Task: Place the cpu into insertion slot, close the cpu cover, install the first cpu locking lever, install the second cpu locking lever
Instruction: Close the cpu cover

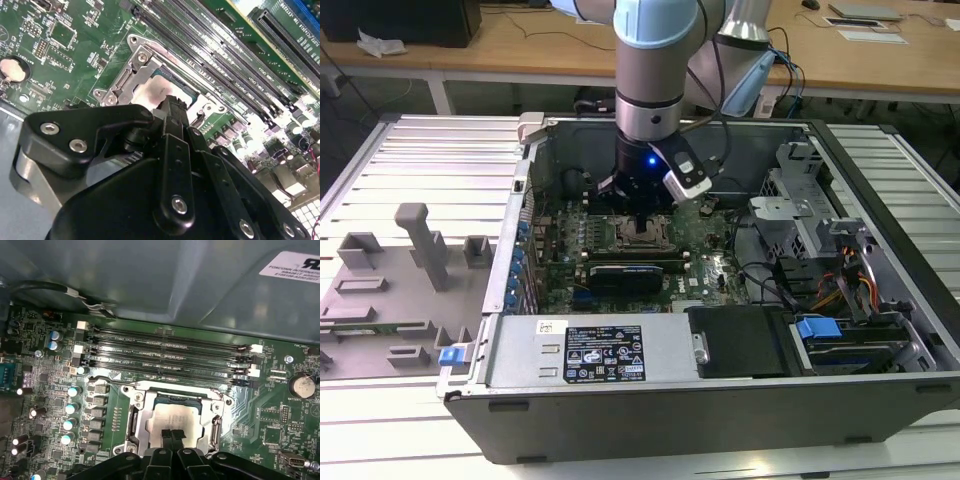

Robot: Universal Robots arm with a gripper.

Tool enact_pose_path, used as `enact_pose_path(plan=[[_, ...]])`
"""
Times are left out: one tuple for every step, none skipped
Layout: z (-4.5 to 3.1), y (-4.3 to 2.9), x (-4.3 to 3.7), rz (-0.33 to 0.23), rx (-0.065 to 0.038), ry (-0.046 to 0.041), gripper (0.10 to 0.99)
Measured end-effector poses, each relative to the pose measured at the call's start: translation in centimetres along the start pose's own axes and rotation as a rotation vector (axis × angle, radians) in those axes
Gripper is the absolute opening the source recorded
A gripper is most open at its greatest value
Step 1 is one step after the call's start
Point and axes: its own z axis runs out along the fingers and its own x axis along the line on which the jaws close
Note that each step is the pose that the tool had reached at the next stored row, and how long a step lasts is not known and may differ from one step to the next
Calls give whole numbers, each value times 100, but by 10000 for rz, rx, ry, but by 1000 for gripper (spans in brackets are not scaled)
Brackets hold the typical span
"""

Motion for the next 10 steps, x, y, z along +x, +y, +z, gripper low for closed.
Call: enact_pose_path(plan=[[-12, 0, 0, 0, 0, 1, 106], [-36, 1, -1, 0, 1, 0, 106], [-77, 3, -2, 1, 0, 0, 106], [-120, 5, -3, 0, 0, -1, 106], [-158, 6, -4, 0, 1, 0, 106], [-175, 7, -5, 0, 1, -1, 106], [-192, 8, -5, 0, 1, -1, 106], [-197, 8, -6, -1, -2, -4, 106], [-198, 7, -16, -2, -1, -3, 106], [-198, 5, -31, 0, 0, -2, 106]])
